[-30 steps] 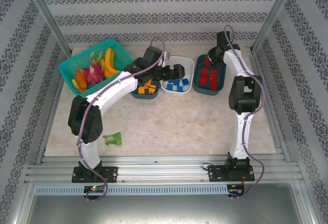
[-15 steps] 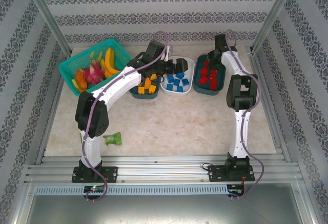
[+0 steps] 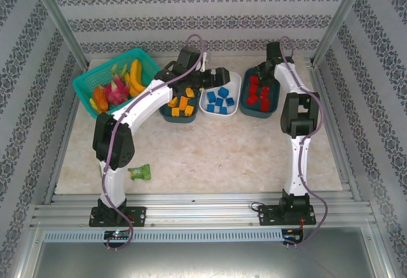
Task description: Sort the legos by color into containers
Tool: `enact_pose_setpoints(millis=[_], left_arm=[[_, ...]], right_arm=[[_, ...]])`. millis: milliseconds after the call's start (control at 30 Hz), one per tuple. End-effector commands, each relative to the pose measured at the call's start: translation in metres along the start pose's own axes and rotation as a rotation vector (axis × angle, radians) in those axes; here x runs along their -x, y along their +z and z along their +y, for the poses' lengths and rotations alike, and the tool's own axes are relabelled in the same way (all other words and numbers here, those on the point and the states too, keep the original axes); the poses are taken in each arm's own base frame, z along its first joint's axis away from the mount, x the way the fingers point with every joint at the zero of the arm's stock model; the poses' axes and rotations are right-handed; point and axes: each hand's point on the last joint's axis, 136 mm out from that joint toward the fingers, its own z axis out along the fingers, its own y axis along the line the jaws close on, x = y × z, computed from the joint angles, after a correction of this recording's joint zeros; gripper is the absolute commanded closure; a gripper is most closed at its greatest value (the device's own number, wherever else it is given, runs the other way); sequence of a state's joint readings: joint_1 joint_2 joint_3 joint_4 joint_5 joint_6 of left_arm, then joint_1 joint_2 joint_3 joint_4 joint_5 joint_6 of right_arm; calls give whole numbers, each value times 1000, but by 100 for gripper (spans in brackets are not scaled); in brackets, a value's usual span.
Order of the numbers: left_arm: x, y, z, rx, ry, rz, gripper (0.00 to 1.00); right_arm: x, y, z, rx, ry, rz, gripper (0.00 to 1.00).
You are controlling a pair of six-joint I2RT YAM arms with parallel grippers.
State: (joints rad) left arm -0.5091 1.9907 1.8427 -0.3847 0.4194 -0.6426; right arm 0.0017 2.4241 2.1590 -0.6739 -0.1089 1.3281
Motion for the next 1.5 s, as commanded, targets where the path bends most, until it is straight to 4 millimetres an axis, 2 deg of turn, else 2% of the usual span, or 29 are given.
enact_pose_setpoints(millis=[0, 100, 233, 367, 467, 567, 600, 767, 833, 900, 967, 1000, 1033, 1133, 1200, 1233, 1467], left_arm=[[18, -28, -13, -35, -10, -43, 0], [23, -40, -15, -34, -14, -56, 0], [22, -61, -13, -22, -29, -67, 0], [17, -88, -7, -2, -50, -92, 0], [4, -111, 4, 33, -68, -97, 0], [-17, -139, 22, 104, -77, -90, 0], [-24, -150, 30, 132, -87, -95, 0], [-66, -204, 80, 333, -102, -110, 0], [-80, -228, 99, 448, -60, -129, 0], [-87, -257, 128, 641, -53, -180, 0], [-89, -295, 163, 890, -78, -283, 0], [-89, -309, 176, 985, -53, -332, 0], [-87, -313, 185, 1030, 14, -359, 0], [-83, -302, 200, 1079, 289, -370, 0], [-87, -296, 215, 1115, 363, -357, 0], [-91, -285, 223, 1088, 394, -332, 0], [-101, -240, 283, 1012, 267, -304, 0]], right_arm=[[13, -54, 26, 69, -36, -63, 48], [14, -83, 32, 101, -79, -97, 48], [10, -124, 29, 130, -177, -136, 48], [-5, -161, 8, 127, -320, -159, 44], [-25, -187, -20, 121, -453, -161, 37], [-44, -215, -55, 109, -609, -174, 27], [-52, -225, -68, 107, -666, -177, 3], [-84, -267, -118, 170, -917, -200, 2], [-84, -283, -137, 164, -984, -262, 2], [-74, -292, -152, 124, -988, -341, 2], [-56, -295, -165, 59, -968, -444, 2], [-47, -293, -170, 36, -953, -493, 2], [-45, -287, -170, 52, -989, -511, 2], [-42, -269, -171, 76, -1100, -618, 2], [-37, -251, -180, 51, -1147, -670, 2], [-36, -243, -185, 44, -1153, -671, 2], [-38, -189, -197, 65, -1210, -647, 2]])
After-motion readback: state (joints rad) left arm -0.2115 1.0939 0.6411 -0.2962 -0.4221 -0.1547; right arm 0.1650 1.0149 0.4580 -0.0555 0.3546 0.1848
